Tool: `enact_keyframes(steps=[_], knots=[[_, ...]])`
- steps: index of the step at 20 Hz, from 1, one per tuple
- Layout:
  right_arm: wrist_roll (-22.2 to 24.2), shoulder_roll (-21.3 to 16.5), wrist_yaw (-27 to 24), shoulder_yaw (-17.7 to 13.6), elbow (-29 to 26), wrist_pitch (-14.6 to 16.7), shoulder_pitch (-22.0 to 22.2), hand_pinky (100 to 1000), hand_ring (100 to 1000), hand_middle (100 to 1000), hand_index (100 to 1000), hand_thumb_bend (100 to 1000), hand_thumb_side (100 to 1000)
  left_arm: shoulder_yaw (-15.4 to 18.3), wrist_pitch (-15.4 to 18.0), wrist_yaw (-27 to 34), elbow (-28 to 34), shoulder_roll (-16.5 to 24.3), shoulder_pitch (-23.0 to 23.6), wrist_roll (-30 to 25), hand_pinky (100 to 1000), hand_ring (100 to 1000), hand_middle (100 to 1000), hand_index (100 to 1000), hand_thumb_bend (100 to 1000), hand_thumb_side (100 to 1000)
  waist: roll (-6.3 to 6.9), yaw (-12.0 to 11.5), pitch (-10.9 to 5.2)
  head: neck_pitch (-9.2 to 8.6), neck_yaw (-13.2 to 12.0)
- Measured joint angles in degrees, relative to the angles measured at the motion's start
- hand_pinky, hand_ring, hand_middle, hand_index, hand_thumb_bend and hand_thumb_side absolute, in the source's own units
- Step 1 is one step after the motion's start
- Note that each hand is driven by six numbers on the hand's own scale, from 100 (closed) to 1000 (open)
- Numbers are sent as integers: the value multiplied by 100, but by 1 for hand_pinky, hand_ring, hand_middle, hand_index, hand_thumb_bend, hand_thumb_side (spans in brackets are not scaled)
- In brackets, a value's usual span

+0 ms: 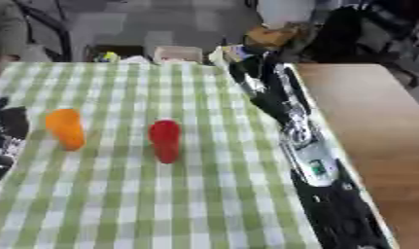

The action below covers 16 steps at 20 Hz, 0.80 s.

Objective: Pour the contents of one cup into another cup.

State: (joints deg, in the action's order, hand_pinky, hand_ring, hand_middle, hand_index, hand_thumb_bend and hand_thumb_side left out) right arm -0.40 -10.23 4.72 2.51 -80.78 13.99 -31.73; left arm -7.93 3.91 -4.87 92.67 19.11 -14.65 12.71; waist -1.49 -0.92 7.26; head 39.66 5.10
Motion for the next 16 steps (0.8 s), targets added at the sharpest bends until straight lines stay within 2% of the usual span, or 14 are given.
enact_keyframes(steps=[3, 4, 5, 10, 16], knots=[[3, 0, -6, 1, 0, -1, 0, 727, 629, 600, 828, 553, 657, -2, -59, -151, -242, 0, -65, 180, 857, 855, 777, 967, 493, 689, 1, 9, 0, 0, 0], [4, 0, -8, 1, 0, -2, 0, 727, 629, 600, 828, 553, 659, -4, -71, -196, -326, 0, -84, 224, 857, 855, 777, 967, 494, 653, 1, 10, 0, 0, -1], [6, 0, -9, 1, 0, -3, 0, 727, 629, 600, 828, 553, 657, -6, -84, -243, -421, 0, -115, 261, 856, 855, 777, 968, 520, 691, 1, 10, 0, 0, -1], [15, 0, -13, 4, 1, -7, 0, 727, 629, 600, 828, 552, 658, -67, -95, -446, -932, 1, -364, 476, 853, 852, 774, 968, 595, 674, -1, 12, 0, 0, -5], [27, 0, -21, 29, 2, 2, 0, 728, 629, 600, 829, 549, 659, -127, -38, -552, -1515, 1, -701, 673, 850, 849, 773, 969, 592, 669, -8, 17, 0, 0, -27]])
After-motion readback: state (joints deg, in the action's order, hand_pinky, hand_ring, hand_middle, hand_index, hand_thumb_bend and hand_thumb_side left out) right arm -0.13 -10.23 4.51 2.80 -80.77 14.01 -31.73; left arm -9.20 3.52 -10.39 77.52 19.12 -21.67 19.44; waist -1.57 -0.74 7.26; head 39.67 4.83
